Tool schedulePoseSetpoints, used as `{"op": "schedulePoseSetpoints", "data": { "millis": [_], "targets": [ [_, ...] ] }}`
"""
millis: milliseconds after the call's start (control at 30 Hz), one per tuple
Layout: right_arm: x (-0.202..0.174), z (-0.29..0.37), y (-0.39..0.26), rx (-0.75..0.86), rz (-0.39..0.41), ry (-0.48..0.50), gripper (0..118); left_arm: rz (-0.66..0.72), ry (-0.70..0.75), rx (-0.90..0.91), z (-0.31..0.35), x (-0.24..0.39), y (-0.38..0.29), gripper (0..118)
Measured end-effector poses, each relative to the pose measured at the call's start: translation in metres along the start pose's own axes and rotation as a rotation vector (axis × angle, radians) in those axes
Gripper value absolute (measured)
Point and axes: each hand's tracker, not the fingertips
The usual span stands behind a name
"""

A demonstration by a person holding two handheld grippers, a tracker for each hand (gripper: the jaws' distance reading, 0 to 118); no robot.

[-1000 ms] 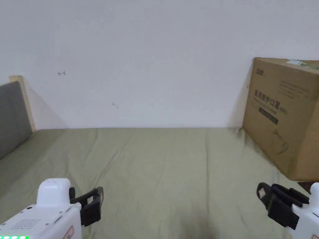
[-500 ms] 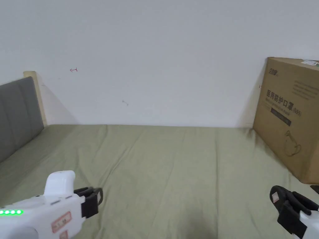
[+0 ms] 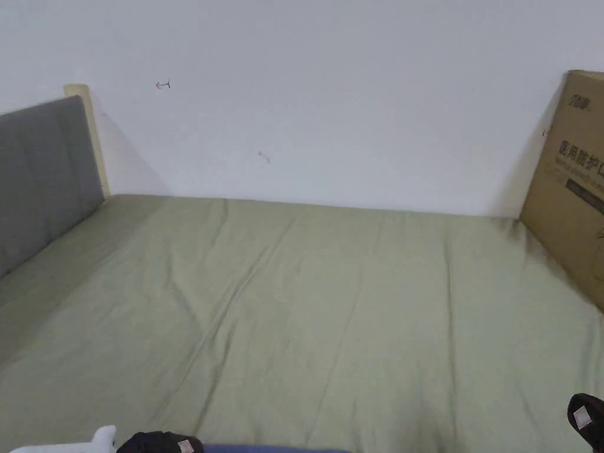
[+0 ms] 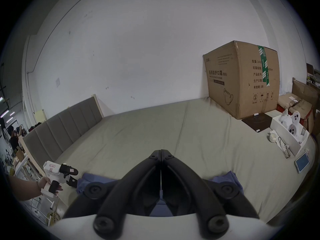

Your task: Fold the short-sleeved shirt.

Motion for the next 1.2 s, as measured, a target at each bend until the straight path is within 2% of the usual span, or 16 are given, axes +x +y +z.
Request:
{"op": "schedulePoseSetpoints", "data": {
  "millis": [167, 200, 233, 267, 300, 333, 367, 433, 533, 733, 867, 1000, 1033, 1100, 1133, 1200],
  "targets": [
    [-0.001, -0.003, 0.000, -0.037, -0.036, 0.004, 0, 0.050, -0.189, -0.010, -0.027, -0.006, -0.007, 107],
    [-0.001, -0.004, 0.000, -0.038, -0.055, 0.008, 0, 0.039, -0.176, 0.008, -0.028, -0.008, -0.009, 93],
    [-0.001, -0.004, -0.001, -0.037, -0.066, 0.010, 0, 0.042, -0.171, 0.026, -0.016, 0.012, -0.020, 59],
    [-0.001, -0.003, 0.000, -0.036, -0.073, 0.009, 0, 0.036, -0.053, 0.066, -0.016, 0.010, -0.022, 8],
    [0.000, -0.004, -0.001, -0.037, -0.074, 0.007, 0, 0.017, 0.153, 0.053, -0.013, 0.003, -0.025, 8],
    [0.000, -0.005, -0.002, -0.039, -0.074, 0.004, 0, 0.016, 0.038, 0.043, -0.011, -0.003, -0.032, 7],
    [0.000, -0.005, -0.003, -0.045, -0.071, -0.002, 0, 0.012, -0.005, 0.074, -0.029, 0.020, -0.032, 7],
    [0.000, -0.005, -0.004, -0.059, -0.071, -0.004, 0, -0.030, 0.094, 0.045, -0.031, 0.041, -0.033, 7],
    [0.003, -0.005, -0.005, -0.072, -0.077, 0.006, 0, -0.246, 0.228, 0.102, -0.001, 0.008, 0.019, 7],
    [0.004, -0.001, -0.005, -0.063, -0.109, 0.037, 0, -0.608, 0.824, 0.305, 0.039, 0.078, -0.005, 7],
    [0.003, 0.004, -0.008, -0.061, -0.128, 0.060, 0, -0.558, 0.620, 0.241, 0.014, 0.111, -0.032, 8],
    [0.002, 0.009, -0.010, -0.064, -0.127, 0.069, 0, -0.542, 0.444, 0.041, -0.069, 0.177, -0.076, 9],
    [0.002, 0.010, -0.011, -0.067, -0.127, 0.073, 0, -0.540, 0.418, 0.007, -0.086, 0.183, -0.084, 18],
    [0.003, 0.013, -0.012, -0.074, -0.131, 0.078, 0, -0.522, 0.406, -0.045, -0.130, 0.198, -0.105, 96],
    [0.004, 0.014, -0.013, -0.077, -0.132, 0.079, 0, -0.527, 0.404, -0.094, -0.146, 0.202, -0.113, 108],
    [0.008, 0.016, -0.015, -0.089, -0.134, 0.080, 0, -0.556, 0.349, -0.157, -0.089, 0.181, -0.087, 103]
  ]
}}
